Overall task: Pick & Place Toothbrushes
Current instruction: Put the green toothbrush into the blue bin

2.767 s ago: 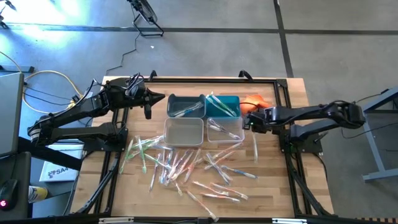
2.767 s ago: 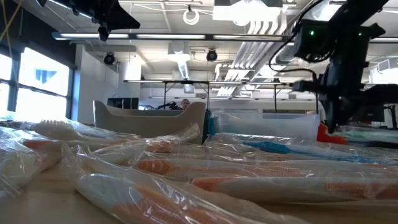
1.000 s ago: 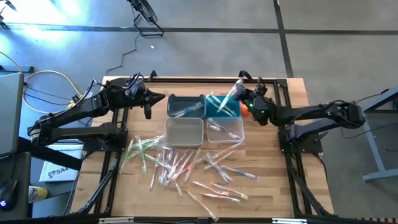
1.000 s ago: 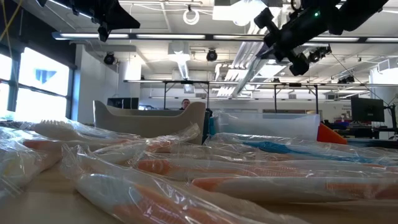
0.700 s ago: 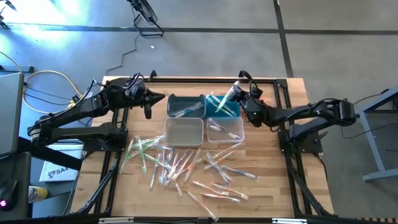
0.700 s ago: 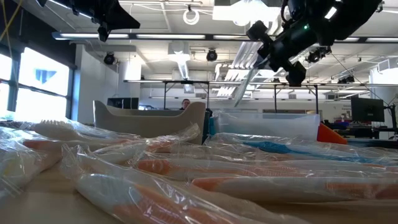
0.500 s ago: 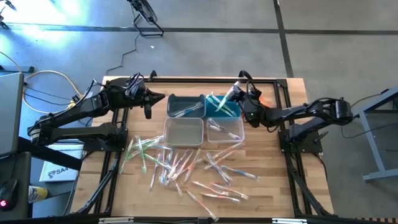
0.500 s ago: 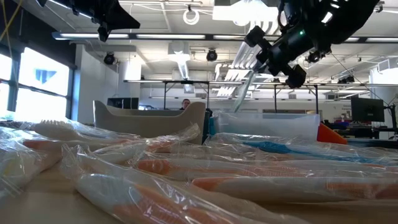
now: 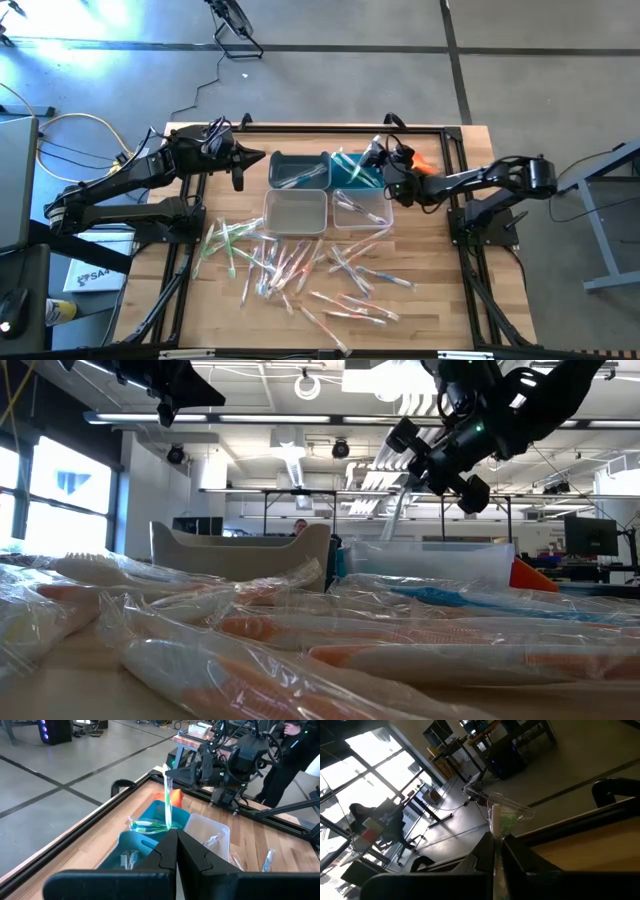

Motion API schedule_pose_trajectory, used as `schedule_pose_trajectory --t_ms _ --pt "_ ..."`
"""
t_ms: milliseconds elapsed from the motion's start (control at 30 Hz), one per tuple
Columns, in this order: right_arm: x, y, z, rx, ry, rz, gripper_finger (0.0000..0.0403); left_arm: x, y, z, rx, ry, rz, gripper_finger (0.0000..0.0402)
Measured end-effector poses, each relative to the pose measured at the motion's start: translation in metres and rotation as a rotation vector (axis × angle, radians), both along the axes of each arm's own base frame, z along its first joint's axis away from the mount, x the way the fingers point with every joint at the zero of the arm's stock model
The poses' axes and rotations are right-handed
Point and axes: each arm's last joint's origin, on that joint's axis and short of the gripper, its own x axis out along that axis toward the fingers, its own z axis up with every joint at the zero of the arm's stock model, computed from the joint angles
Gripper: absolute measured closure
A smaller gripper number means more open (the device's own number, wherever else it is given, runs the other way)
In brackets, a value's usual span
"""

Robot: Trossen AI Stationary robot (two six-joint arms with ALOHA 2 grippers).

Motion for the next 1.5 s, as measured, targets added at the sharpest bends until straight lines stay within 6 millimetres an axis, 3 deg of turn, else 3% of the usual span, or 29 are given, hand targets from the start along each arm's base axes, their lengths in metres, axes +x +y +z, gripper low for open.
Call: schedule_pose_trajectory --t_ms 400,967,1500 --pt "-0.001 0.001 -0.006 0.009 0.095 0.026 0.0385 0.0 0.0 0.0 -0.001 0.0 -0.004 0.0402" --pt "0.001 0.002 -0.007 0.019 0.147 0.144 0.0239 0.0 0.0 0.0 -0.001 0.0 -0.004 0.0402" --pt "0.007 0.005 0.004 -0.106 0.238 0.358 0.0239 0.0 0.0 0.0 -0.001 0.001 -0.002 0.0402"
